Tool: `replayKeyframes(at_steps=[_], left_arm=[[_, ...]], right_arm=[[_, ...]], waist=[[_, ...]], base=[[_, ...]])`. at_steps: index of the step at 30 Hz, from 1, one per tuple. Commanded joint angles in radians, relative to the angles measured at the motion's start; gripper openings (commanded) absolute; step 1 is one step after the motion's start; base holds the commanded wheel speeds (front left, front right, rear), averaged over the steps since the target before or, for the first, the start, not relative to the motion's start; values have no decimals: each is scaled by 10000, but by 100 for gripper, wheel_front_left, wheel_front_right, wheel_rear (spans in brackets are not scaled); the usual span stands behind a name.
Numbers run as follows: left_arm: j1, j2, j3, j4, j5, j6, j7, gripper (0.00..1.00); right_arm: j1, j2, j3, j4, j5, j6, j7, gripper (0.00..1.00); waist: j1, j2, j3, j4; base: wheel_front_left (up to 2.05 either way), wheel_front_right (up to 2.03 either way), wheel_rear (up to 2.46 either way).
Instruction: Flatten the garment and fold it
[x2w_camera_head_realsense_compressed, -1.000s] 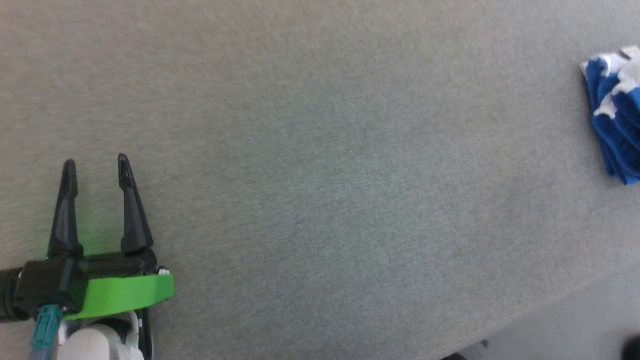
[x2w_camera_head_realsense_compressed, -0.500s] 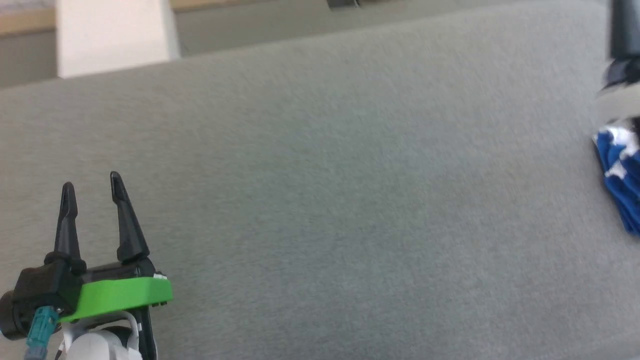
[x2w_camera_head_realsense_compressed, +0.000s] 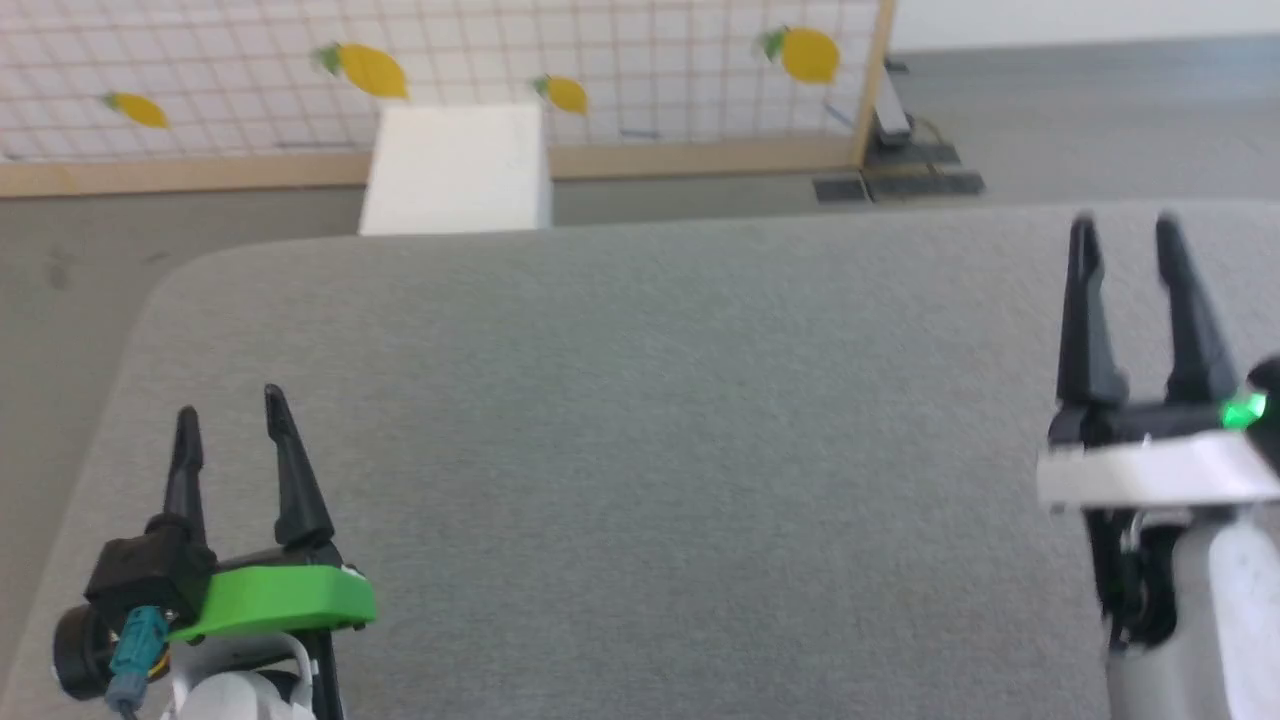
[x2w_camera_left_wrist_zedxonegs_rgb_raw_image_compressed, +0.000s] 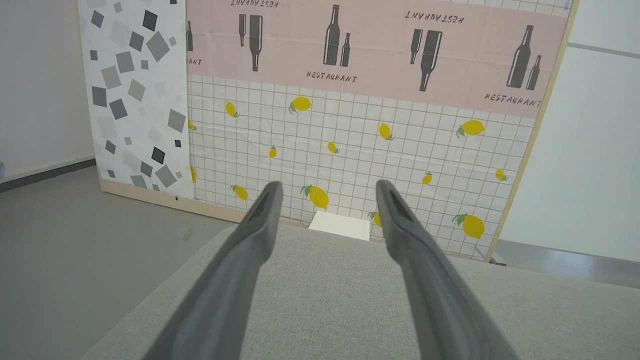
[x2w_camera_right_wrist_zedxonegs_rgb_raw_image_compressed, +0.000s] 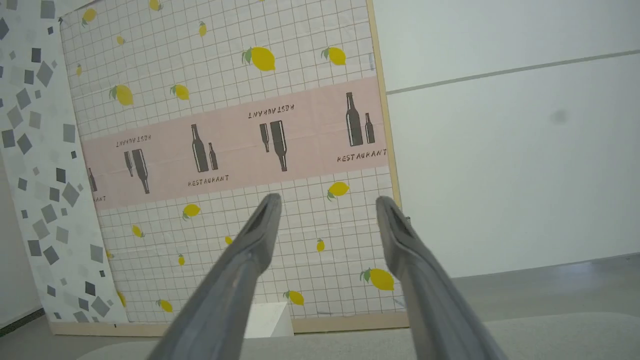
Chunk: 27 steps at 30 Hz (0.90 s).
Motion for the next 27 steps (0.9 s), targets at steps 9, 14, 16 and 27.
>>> replayKeyframes(at_steps=[9, 14, 16, 27], left_arm=[[417, -57, -871, 1370, -139, 45, -35, 100], [563, -61, -1286, 1922, -135, 36, -35, 100], [616, -61, -1456, 2095, -191, 56, -35, 100], [744, -63, -2036, 2527, -434, 282, -35, 100]], right_arm=[[1880, 24, 643, 983, 501, -15, -159, 100], [2409, 24, 482, 1124, 256, -15, -165, 100], [2600, 25, 422, 1182, 110, -15, -165, 100], [3017, 25, 299, 1790, -25, -15, -167, 100]], waist=[[1, 0, -883, 788], [1, 0, -879, 738], [1, 0, -858, 726], [1, 0, -672, 736]], base=[[0, 0, 0], [0, 0, 0], [0, 0, 0], [0, 0, 0]])
